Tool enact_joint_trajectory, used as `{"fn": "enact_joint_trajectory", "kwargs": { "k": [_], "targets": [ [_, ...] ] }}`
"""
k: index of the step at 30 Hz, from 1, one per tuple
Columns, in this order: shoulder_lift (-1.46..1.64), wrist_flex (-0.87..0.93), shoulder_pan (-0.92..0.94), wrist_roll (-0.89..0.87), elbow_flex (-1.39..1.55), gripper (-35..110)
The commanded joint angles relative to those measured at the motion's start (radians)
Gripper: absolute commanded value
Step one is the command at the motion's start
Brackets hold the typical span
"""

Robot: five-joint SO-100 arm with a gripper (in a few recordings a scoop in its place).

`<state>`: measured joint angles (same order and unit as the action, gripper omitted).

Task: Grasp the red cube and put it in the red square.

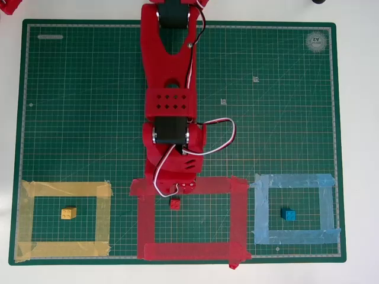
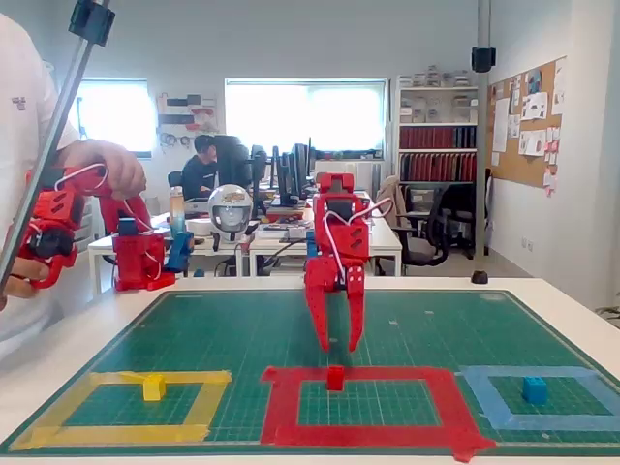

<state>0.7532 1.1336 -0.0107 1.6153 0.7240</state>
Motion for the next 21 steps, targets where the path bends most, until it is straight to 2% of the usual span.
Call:
{"fn": "enact_joint_trajectory", "kwargs": {
  "k": [1, 6, 21],
  "targets": [
    [0.186, 0.0, -0.003, 0.006, 0.071, 7],
    [0.163, 0.0, -0.003, 0.014, 0.054, -1],
    [-0.14, -0.003, 0.02, 0.012, -0.166, -1]
  ]
}}
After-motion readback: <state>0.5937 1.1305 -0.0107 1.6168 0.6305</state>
